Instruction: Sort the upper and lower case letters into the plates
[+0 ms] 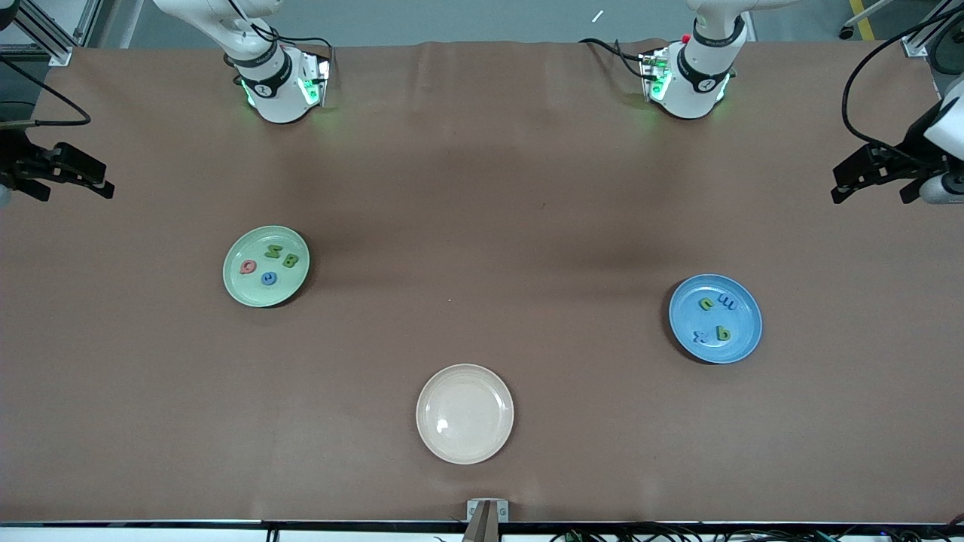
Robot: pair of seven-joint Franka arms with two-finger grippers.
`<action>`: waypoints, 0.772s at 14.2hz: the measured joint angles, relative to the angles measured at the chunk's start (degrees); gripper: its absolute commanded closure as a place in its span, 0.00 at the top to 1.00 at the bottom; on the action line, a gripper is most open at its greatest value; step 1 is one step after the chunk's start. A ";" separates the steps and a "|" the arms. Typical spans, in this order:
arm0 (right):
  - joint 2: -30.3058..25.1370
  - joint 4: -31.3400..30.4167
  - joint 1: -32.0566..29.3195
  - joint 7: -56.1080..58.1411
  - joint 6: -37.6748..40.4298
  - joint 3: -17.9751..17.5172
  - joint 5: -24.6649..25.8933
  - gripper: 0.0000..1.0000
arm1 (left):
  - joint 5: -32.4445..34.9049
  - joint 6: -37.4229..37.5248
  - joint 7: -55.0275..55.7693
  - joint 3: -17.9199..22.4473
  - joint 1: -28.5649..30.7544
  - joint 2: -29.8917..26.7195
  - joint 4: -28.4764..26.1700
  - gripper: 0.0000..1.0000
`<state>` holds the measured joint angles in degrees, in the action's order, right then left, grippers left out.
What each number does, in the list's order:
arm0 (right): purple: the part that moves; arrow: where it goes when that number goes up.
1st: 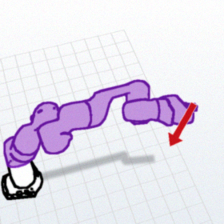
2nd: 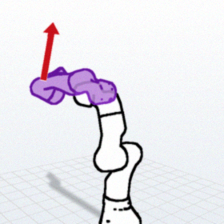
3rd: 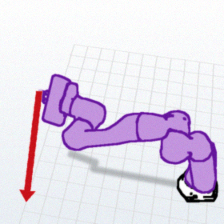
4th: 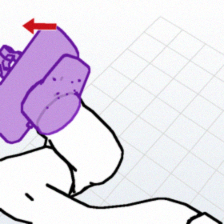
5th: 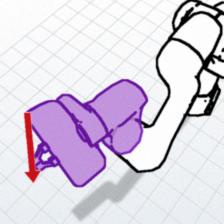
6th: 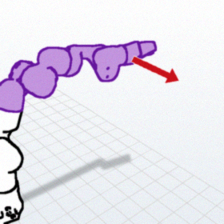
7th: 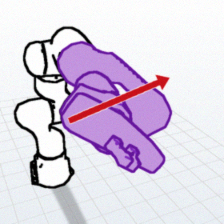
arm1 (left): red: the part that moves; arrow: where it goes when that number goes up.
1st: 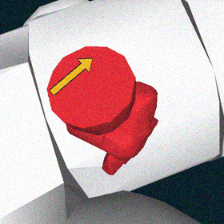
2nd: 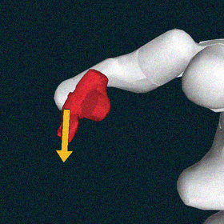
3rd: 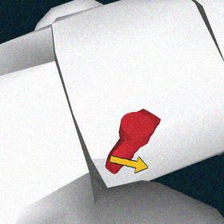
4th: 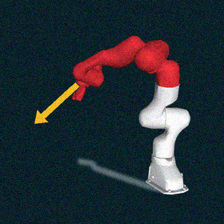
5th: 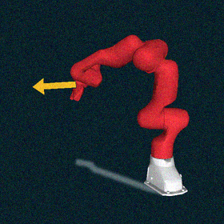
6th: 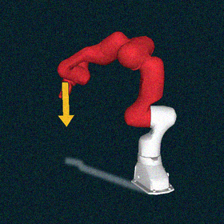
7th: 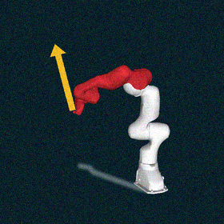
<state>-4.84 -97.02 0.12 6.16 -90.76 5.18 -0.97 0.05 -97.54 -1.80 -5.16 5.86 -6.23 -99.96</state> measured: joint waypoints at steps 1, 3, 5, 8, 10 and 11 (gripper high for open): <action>-0.01 0.00 0.00 0.00 -0.01 -0.01 0.17 1.00 | -0.65 0.00 0.00 0.06 0.00 0.44 0.45 1.00; -0.02 0.00 0.07 0.00 -0.03 -0.09 0.79 1.00 | -1.47 -0.05 0.00 0.01 -0.25 2.26 2.92 1.00; -0.02 0.00 0.42 0.00 -0.05 -0.14 1.11 1.00 | -1.47 -0.05 0.01 -0.26 -0.75 4.43 6.27 1.00; -0.02 0.00 0.63 0.00 -0.15 -0.14 1.16 1.00 | -1.47 -0.02 0.03 -0.40 -0.78 6.08 7.84 1.00; -0.02 0.00 0.62 0.00 -0.24 -0.13 1.16 1.00 | -1.47 -0.02 0.03 -0.36 -0.75 6.62 7.98 1.00; -0.02 0.00 0.62 0.00 -0.25 -0.12 1.16 1.00 | -1.47 -0.02 0.03 -0.32 -0.68 6.73 7.99 1.00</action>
<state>-4.85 -97.02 0.75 6.16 -91.01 5.06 0.19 -1.42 -97.56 -1.77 -5.48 5.18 0.50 -91.97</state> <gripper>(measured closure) 0.000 0.000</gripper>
